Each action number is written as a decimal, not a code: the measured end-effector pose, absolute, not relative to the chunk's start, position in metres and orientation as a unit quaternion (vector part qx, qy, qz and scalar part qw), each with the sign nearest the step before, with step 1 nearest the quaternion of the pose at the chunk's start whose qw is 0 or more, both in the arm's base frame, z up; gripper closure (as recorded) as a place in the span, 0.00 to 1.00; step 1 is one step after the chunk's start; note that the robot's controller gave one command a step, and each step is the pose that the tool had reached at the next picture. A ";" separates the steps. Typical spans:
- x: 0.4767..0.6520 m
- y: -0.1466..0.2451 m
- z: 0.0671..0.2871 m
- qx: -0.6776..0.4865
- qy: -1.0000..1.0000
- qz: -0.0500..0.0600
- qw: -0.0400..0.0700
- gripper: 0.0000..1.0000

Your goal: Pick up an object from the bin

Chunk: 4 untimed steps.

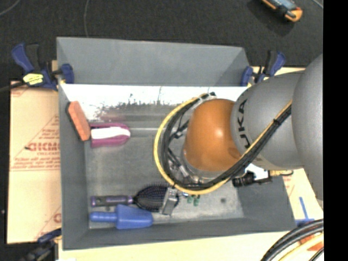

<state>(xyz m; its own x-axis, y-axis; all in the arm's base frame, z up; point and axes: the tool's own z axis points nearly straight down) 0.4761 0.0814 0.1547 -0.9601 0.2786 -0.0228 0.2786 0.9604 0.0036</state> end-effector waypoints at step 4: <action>0.504 0.131 0.072 0.085 0.996 0.002 0.009 0.00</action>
Offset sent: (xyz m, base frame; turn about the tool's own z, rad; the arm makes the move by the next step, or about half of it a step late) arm 0.0039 0.0147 -0.0221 0.0452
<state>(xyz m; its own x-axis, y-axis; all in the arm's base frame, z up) 0.5043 0.1308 0.0720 -0.9853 0.1697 -0.0179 0.1696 0.9855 0.0046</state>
